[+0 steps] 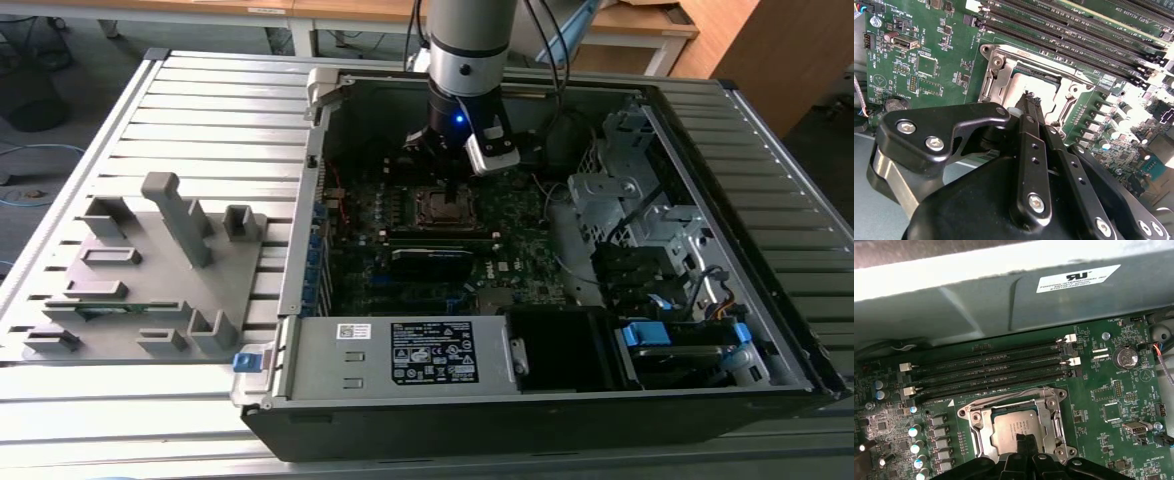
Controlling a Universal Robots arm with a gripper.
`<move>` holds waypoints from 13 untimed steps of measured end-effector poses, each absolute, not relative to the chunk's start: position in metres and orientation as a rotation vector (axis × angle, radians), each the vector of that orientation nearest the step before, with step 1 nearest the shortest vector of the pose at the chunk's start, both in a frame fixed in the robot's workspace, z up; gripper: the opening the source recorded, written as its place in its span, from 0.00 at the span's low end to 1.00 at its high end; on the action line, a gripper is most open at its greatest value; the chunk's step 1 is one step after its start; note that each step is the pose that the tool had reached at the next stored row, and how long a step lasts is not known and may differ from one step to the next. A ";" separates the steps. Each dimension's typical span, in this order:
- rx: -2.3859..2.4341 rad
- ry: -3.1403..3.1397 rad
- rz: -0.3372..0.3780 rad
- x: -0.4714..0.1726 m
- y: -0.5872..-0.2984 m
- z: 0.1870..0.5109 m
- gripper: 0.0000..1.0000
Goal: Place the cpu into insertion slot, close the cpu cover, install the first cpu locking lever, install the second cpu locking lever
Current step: 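Install the second cpu locking lever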
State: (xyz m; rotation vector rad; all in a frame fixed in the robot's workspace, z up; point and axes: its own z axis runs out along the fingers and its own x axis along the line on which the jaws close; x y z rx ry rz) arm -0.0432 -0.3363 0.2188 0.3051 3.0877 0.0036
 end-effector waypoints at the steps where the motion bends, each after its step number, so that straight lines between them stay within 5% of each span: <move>1: 0.305 3.088 0.004 -0.043 -0.336 0.219 0.11; 13: 0.305 3.088 0.004 -0.043 -0.336 0.223 0.11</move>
